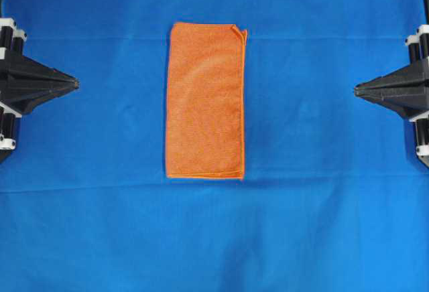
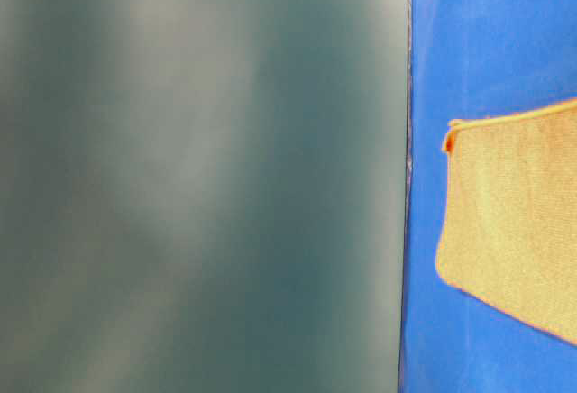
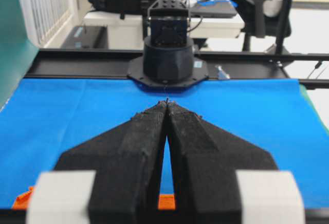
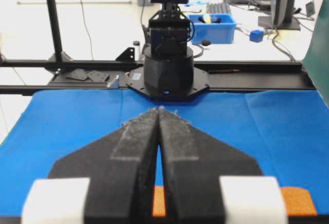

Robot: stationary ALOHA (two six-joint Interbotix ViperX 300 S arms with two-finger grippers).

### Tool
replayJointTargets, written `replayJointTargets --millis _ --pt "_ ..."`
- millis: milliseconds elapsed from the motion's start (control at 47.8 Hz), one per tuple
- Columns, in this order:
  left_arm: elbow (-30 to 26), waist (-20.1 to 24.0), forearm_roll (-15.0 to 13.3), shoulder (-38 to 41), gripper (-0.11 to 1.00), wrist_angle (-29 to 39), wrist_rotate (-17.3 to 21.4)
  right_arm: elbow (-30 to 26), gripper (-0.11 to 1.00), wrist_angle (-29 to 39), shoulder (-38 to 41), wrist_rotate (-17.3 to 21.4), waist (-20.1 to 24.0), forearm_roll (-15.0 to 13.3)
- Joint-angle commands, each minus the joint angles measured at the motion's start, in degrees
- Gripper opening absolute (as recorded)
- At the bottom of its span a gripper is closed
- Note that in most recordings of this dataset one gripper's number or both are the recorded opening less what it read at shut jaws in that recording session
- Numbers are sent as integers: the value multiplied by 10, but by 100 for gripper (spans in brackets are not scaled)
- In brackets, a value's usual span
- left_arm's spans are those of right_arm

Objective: Fold a vertical towel.
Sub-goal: 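Move both grippers toward the top corners of the orange towel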

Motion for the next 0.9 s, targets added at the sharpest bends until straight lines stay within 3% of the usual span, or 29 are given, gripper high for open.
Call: replayJointTargets --millis 0,188,461,691,733,817,880 --pt "-14 -1 -12 4 0 -1 -5 -12 0 -5 9 5 -3 4" --pt "-19 10 -11 11 0 9 -2 -59 0 22 65 8 -20 11" --pt "-19 100 -15 91 0 -9 -9 -117 0 36 208 19 -112 13" --pt "-35 160 -15 193 1 -27 -27 -185 1 67 352 15 -163 11" --pt "-40 171 -15 219 4 -31 -28 -200 1 77 375 15 -172 10" --pt "-49 187 -15 265 22 -44 -28 -228 3 98 425 14 -193 5" --pt "-57 199 -14 302 39 -54 -28 -242 19 105 456 14 -203 1"
